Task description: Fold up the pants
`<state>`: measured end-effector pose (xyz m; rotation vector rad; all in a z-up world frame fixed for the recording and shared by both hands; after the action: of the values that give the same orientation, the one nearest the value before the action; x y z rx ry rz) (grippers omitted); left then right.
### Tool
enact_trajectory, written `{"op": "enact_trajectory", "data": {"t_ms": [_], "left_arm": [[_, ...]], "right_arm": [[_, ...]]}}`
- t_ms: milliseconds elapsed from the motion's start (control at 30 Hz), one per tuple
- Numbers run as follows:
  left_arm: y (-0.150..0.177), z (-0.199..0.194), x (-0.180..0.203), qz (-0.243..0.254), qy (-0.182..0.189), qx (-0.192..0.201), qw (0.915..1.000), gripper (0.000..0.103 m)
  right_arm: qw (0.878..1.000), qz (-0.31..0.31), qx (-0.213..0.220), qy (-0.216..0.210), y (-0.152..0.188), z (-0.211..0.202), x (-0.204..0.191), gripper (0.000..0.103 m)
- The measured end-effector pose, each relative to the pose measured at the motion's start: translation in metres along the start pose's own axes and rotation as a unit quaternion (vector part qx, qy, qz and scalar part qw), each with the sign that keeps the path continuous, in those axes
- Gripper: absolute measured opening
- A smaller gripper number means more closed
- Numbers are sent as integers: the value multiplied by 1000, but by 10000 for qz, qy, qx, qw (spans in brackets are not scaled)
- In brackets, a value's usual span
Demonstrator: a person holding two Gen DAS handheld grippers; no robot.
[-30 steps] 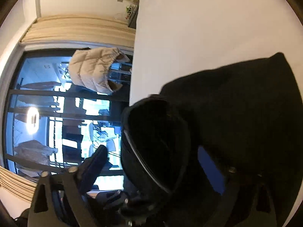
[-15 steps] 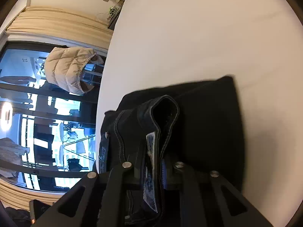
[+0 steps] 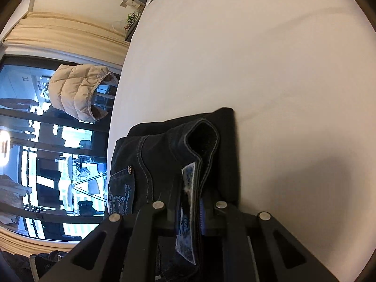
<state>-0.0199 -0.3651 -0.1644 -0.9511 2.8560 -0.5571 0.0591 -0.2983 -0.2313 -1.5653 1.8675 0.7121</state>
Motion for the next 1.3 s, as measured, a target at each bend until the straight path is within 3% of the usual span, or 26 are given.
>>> {"op": "enact_trajectory", "data": {"t_ms": [300,467,533,667,733,767,933,1000,1067,1100,1133,1233,1300], "left_arm": [[0,5,7,306,-280,24,9991,13],[5,21,18,536,-566,66,9969,15],[6,16,21,532,-599,101,9967,19],[16,-3,25,371,-153,135,9991,25],[27,-23,21,267,113,193,9994,26],[33,-35,16,132,279,255,9992,26],[51,-77,-51,-892,651,636,9918,26],[49,-74,-95,-1333,531,706,9871,26],[43,-53,-139,-1798,761,602,9789,26],[41,-39,-157,-2017,824,459,9749,25],[40,-19,-174,-2197,873,272,9713,23],[46,20,-186,-2372,1009,-116,9661,13],[55,22,-177,-2333,953,-35,9677,13]], "right_arm": [[9998,122,102,-137,1,-9,15,12],[9969,381,51,-689,-1,-7,30,11],[9954,485,95,-823,-1,-11,31,16],[9938,702,648,-559,2,-44,35,42],[9934,717,865,-236,8,-61,33,42],[9935,616,904,-310,12,-66,26,42],[9941,-231,726,-770,35,-64,-38,31],[9966,-369,419,-612,41,-42,-46,22],[9990,-240,158,-354,43,-19,-36,11],[9997,-2,25,-239,42,-7,-22,0],[9998,159,-27,-113,41,0,-10,0],[9980,397,147,-472,39,1,11,0],[9988,329,204,-305,40,0,9,0]]}}
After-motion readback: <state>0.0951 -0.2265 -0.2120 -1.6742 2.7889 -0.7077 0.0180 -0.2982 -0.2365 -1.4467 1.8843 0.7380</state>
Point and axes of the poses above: each gripper's, at about its wrist camera, not at the fingertips, and z roughly the way its jaws point, x to its right, y to its underside, the point moved 6 cm from there along z, roughly the way its jaws point, and after that the axes turned 14 degrees about -x, right-handed, at the moved point
